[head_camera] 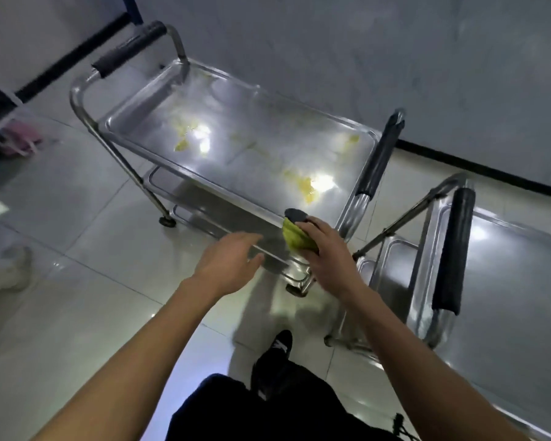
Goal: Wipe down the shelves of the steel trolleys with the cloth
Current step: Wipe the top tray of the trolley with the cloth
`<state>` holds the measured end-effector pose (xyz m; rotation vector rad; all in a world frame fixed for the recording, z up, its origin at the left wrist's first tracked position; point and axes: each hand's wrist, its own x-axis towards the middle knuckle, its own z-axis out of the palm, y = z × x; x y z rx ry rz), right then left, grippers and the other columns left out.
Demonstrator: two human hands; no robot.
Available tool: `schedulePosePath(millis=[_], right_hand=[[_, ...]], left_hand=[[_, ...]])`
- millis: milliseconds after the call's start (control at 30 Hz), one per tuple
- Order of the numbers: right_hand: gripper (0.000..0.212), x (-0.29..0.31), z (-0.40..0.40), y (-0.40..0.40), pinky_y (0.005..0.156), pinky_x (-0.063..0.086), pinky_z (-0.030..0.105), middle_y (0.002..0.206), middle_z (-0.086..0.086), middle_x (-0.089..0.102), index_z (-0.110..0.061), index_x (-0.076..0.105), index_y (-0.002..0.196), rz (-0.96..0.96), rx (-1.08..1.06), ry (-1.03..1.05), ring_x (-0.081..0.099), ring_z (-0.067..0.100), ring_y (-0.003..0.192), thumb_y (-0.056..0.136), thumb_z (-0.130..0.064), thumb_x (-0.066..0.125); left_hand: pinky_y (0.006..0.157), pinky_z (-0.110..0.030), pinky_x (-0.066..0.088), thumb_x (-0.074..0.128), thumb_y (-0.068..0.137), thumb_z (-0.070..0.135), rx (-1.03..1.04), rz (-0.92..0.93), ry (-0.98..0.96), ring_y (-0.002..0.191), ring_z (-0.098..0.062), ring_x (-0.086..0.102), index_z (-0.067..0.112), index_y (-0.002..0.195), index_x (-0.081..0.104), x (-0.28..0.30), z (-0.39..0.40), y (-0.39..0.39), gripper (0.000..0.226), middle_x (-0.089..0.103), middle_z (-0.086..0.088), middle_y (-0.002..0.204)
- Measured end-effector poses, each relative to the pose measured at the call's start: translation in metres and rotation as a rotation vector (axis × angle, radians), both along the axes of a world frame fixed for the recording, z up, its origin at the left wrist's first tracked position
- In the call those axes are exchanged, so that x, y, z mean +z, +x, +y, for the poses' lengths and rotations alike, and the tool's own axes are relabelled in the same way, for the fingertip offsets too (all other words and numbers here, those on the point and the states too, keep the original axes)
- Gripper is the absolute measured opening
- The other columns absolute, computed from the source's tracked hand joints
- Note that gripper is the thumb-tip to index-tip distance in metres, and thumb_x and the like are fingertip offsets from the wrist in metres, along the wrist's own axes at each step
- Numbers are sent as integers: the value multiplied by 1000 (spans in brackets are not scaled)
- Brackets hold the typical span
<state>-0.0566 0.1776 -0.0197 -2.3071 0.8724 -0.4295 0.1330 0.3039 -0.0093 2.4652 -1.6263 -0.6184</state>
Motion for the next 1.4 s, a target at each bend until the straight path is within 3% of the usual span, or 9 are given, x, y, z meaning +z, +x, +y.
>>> schedulePosePath(millis=[300, 567, 700, 900, 1033, 1133, 1200, 1300, 1400], right_hand=[[52, -17, -63, 55, 108, 37, 49, 150, 2, 43, -20, 53, 141, 85, -97, 46, 44, 30, 132, 90, -14, 66], [51, -49, -76, 97, 109, 35, 48, 151, 4, 41, -17, 51, 142, 193, -329, 118, 43, 30, 131, 92, -15, 64], [53, -55, -68, 117, 111, 35, 48, 150, 7, 42, -12, 52, 140, 220, -530, 142, 44, 31, 132, 89, -10, 65], [51, -74, -54, 136, 108, 36, 54, 147, 10, 44, -11, 56, 137, 234, -748, 69, 44, 34, 130, 87, -7, 67], [51, -88, -61, 134, 110, 33, 47, 147, 7, 44, -16, 57, 134, 274, -839, -49, 40, 31, 131, 84, -5, 65], [53, -102, -65, 126, 111, 30, 57, 149, 7, 40, -18, 57, 131, 336, -866, 13, 34, 32, 137, 80, -3, 62], [54, -112, -64, 120, 114, 22, 61, 154, 3, 35, -24, 54, 135, 385, -843, 96, 23, 29, 145, 82, -14, 61], [54, -122, -61, 111, 120, 9, 52, 162, 0, 23, -33, 39, 147, 394, -835, 113, 9, 22, 152, 95, -40, 51], [55, -128, -63, 108, 121, 7, 49, 166, 2, 10, -27, 24, 155, 443, -820, 135, 1, 22, 153, 104, -41, 37]], left_hand=[[103, -46, 45, 50, 100, 43, -80, 18, 1, 130, -24, 50, 28, 143, 48, -2, -76, 54, 47, 56, 1, 141], [104, -38, 41, 52, 99, 43, -259, 81, 53, 130, -23, 50, 27, 142, 51, -48, -122, 127, 46, 57, 0, 139], [106, -44, 41, 52, 99, 43, -435, 138, 96, 132, -24, 48, 27, 142, 51, -74, -148, 164, 45, 53, 1, 145], [111, -49, 36, 52, 99, 38, -582, 145, 129, 138, -25, 41, 25, 145, 49, -92, -178, 187, 47, 46, 0, 151], [113, -49, 33, 51, 100, 38, -608, 121, 118, 141, -23, 36, 27, 142, 51, -99, -180, 191, 44, 43, 1, 153], [112, -48, 30, 49, 100, 36, -626, 71, 111, 142, -23, 32, 29, 138, 55, -107, -179, 192, 39, 41, 0, 153], [107, -46, 31, 53, 97, 33, -679, 7, 82, 137, -24, 34, 29, 129, 61, -114, -174, 191, 33, 44, -1, 146], [97, -43, 36, 66, 87, 27, -761, -103, 78, 126, -28, 42, 27, 115, 64, -125, -167, 187, 28, 50, -3, 130], [91, -43, 39, 73, 83, 21, -724, -137, 43, 121, -29, 45, 27, 102, 67, -129, -167, 182, 21, 54, -4, 123]])
